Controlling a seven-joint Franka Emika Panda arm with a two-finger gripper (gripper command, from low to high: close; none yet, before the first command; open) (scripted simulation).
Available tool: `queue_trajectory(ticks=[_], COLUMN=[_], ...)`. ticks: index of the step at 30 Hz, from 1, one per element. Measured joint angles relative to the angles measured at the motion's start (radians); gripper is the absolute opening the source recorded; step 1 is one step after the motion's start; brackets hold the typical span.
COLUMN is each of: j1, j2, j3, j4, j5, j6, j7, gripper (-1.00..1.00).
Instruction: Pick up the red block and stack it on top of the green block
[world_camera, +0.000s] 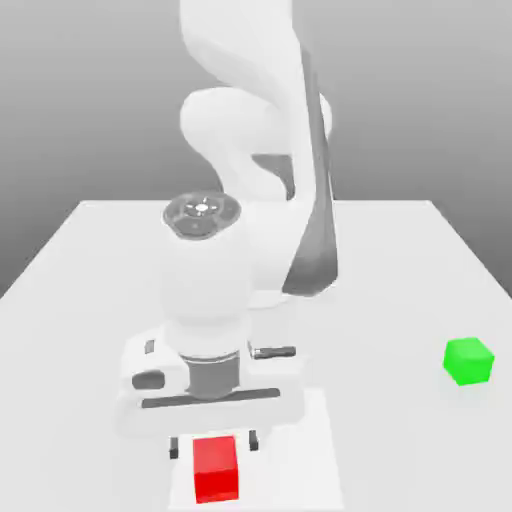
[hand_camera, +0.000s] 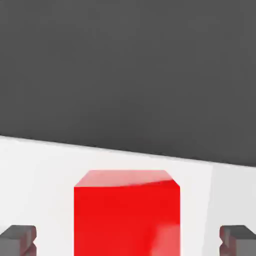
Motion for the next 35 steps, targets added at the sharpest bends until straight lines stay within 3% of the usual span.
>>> queue_trajectory(ticks=[7, 12, 19, 24, 27, 32, 33, 35], j1=[-0.002, 0.008, 0.224, 0.569, 0.723, 0.718, 0.724, 0.724], j2=[-0.003, -0.16, -0.276, -0.367, -0.383, -0.231, -0.207, -0.207], j3=[0.001, -0.006, 0.174, 0.337, 0.342, 0.275, 0.265, 0.265], j4=[-0.001, -0.026, -0.104, -0.169, -0.197, -0.194, -0.193, -0.193], j5=[-0.004, -0.028, -0.023, -0.019, -0.043, -0.158, -0.175, -0.175], j6=[-0.003, -0.134, -0.17, -0.194, -0.184, -0.04, -0.018, -0.018], j7=[0.003, 0.025, 0.233, 0.464, 0.579, 0.679, 0.692, 0.692], gripper=[-1.0, -1.0, -1.0, -1.0, -1.0, -1.0, 1.0, 1.0])
